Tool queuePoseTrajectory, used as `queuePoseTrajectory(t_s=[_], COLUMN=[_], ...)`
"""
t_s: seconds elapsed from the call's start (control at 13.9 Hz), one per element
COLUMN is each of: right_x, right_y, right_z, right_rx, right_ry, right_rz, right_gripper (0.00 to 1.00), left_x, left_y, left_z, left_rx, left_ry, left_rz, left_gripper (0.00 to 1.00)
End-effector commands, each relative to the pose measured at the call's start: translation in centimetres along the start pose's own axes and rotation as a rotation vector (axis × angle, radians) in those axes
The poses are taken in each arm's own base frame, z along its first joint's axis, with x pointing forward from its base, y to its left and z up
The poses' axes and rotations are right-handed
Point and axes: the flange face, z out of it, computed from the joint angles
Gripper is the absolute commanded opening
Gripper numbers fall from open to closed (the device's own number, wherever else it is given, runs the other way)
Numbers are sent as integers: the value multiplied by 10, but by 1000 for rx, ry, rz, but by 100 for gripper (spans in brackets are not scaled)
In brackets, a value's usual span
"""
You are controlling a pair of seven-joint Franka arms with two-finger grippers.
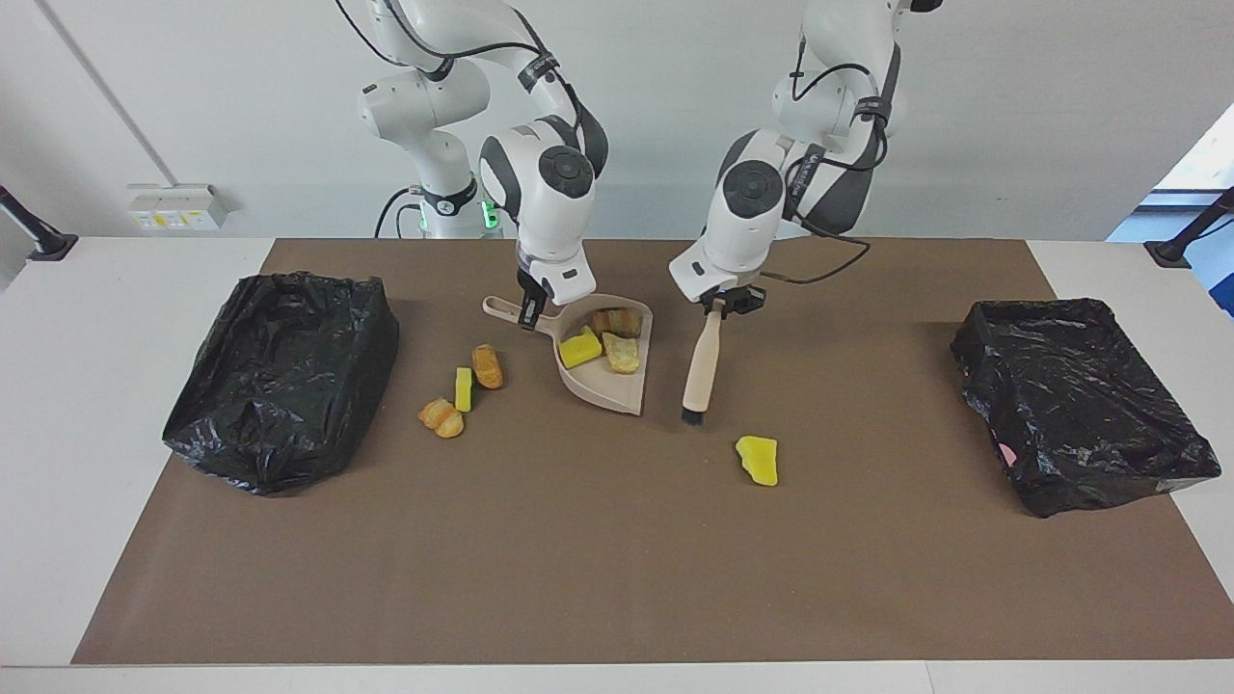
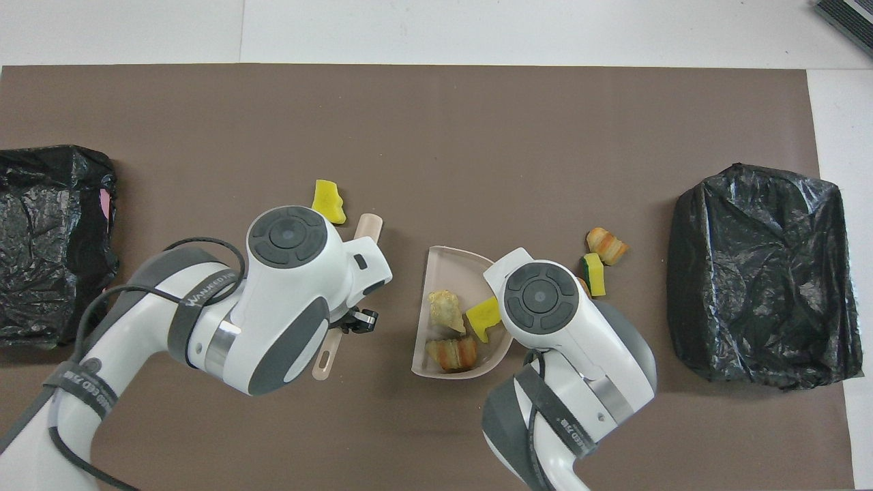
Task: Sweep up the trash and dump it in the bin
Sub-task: 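Move the brush with the left gripper to the far yellow sponge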
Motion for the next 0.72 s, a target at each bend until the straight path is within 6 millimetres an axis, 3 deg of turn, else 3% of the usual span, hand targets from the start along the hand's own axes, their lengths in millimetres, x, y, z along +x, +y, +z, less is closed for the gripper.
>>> queuePoseTrajectory(t_s=[0.0, 0.14, 0.29, 0.5, 0.65], right_x=[2, 1, 1, 3, 3], right_y=[-1, -1, -2, -2, -2], right_z=[-5, -5, -4, -5, -2], right_rx=[-11, -11, -9, 6, 7], right_ry=[15, 15, 13, 43, 46], right_rz=[3, 3, 1, -12, -36], right_gripper=[0, 0, 0, 0, 0], left_x=[30, 49, 59, 79, 92], left_y=[-43, -103, -141, -194, -203], left_z=[-13, -15, -18, -9, -9], left_rx=[35, 22, 36, 114, 114], left_ry=[30, 44, 62, 60, 67], left_rz=[47, 74, 129, 139, 209], left_gripper=[0, 0, 0, 0, 0])
